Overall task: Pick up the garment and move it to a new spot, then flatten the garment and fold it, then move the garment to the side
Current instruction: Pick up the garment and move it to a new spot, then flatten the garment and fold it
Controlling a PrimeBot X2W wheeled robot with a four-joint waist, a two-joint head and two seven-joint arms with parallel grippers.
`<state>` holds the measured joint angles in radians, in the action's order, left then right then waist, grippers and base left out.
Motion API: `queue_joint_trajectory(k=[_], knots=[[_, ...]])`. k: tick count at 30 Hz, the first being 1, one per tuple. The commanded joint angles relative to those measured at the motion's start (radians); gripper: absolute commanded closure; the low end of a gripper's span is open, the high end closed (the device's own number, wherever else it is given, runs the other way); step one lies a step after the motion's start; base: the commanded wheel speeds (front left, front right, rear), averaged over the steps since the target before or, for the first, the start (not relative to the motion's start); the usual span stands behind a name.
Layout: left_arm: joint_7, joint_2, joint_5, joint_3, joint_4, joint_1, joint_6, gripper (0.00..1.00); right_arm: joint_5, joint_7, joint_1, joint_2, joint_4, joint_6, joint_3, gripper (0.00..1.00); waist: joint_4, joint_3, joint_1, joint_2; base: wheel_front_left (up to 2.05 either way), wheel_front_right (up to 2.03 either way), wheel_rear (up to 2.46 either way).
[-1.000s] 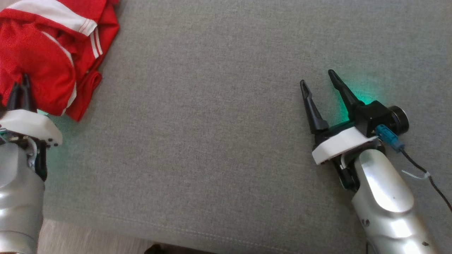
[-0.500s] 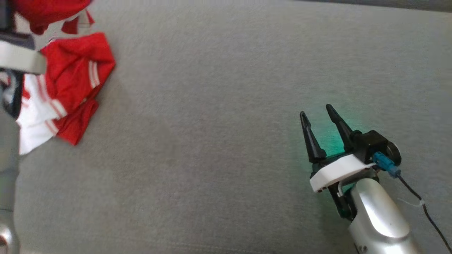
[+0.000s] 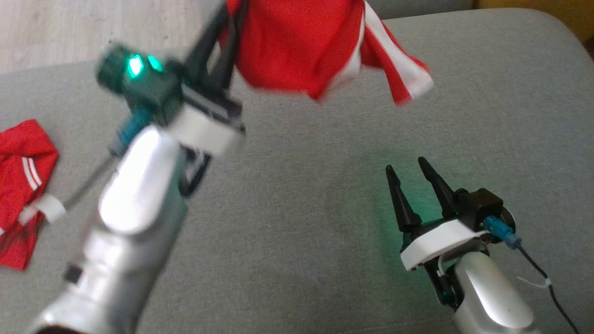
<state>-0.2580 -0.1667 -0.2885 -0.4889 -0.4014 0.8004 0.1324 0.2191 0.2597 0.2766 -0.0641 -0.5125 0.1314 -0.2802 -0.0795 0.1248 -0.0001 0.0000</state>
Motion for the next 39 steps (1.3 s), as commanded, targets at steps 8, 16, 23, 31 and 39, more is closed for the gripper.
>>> queue_joint_trajectory(k=[8, 16, 23, 31, 39], knots=[[-0.004, 0.011, 0.017, 0.134, -0.064, -0.286, -0.041, 0.00, -0.005, 0.002, 0.016, 0.014, 0.040, -0.001, 0.002, 0.00, 0.014, 0.000, 0.0001, 0.0000, 0.00, 0.00, 0.00], [-0.004, 0.016, 0.081, 0.298, -0.001, -0.487, -0.082, 0.00, -0.022, 0.002, 0.007, 0.014, 0.046, -0.001, 0.043, 0.00, 0.060, -0.027, 0.0001, 0.0000, 0.00, 0.00, 0.00], [-0.004, 0.044, 0.139, 0.452, 0.076, -0.693, -0.108, 0.00, -0.029, 0.002, -0.044, 0.014, 0.037, -0.001, 0.070, 0.00, 0.083, -0.092, 0.0001, 0.0000, 0.00, 0.00, 0.00], [-0.004, 0.088, 0.176, 0.527, 0.143, -0.855, -0.086, 0.00, -0.034, 0.002, -0.097, 0.014, 0.012, -0.001, 0.101, 0.00, 0.096, -0.101, 0.0001, 0.0000, 0.00, 0.00, 0.00], [-0.004, 0.108, 0.208, 0.498, 0.129, -0.816, -0.043, 0.00, -0.160, 0.002, -0.022, 0.014, -0.090, -0.001, 0.223, 0.00, 0.134, -0.038, 0.0001, 0.0000, 0.00, 0.00, 0.00]])
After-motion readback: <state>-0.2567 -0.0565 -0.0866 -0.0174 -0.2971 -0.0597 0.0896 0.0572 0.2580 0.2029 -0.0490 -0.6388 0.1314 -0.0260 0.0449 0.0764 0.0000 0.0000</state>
